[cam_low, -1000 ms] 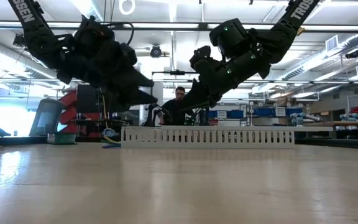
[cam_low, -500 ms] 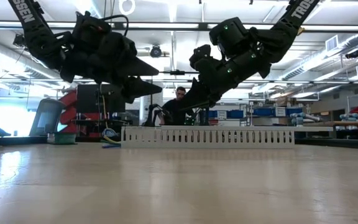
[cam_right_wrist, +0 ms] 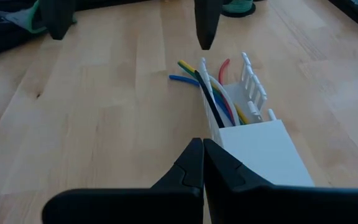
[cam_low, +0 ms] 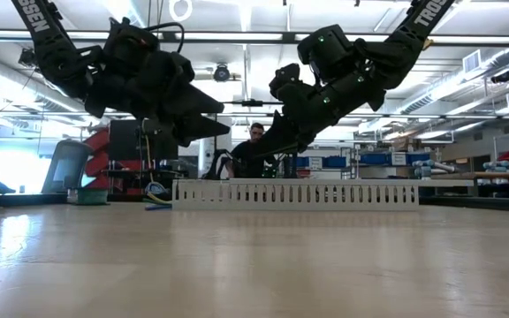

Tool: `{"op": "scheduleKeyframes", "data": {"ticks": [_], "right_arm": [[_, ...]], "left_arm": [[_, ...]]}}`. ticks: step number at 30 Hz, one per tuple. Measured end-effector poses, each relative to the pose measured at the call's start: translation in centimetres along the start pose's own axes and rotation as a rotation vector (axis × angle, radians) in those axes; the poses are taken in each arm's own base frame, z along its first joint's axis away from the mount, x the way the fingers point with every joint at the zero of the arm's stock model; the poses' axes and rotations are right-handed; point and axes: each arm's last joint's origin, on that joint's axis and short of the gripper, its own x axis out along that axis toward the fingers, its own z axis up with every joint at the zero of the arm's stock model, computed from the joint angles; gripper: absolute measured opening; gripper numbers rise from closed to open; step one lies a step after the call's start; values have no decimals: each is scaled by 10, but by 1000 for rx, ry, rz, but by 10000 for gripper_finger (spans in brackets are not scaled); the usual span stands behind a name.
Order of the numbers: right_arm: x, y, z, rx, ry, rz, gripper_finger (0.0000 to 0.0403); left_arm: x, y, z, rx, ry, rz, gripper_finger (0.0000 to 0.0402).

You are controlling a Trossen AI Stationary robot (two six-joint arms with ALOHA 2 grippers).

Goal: Ziptie cables
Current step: Close the white cable duct

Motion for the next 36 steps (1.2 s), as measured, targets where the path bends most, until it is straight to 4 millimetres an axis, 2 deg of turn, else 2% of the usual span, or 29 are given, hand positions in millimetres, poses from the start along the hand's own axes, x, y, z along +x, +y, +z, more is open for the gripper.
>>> {"op": "scheduleKeyframes", "data": {"ticks": [5,11,15,20,26,32,36], "right_arm": [[0,0,0,0,3,0,0],[0,0,-4,6,37,-2,0],[0,-1,-4,12,45,-42,0],[-4,-1,-6,38,88,-67,0],[-14,2,-1,64,119,-67,0],[-15,5,0,63,114,-60,0],[-15,5,1,78,108,-60,0]], "left_arm": [[0,-1,-2,41,20,-51,368],[0,1,-7,78,69,-4,398],[-2,4,-12,98,119,34,399],[-15,23,-21,115,261,262,399],[-28,31,-14,202,283,267,399],[-30,37,-22,194,354,397,399],[-29,36,-21,81,319,419,399]]}}
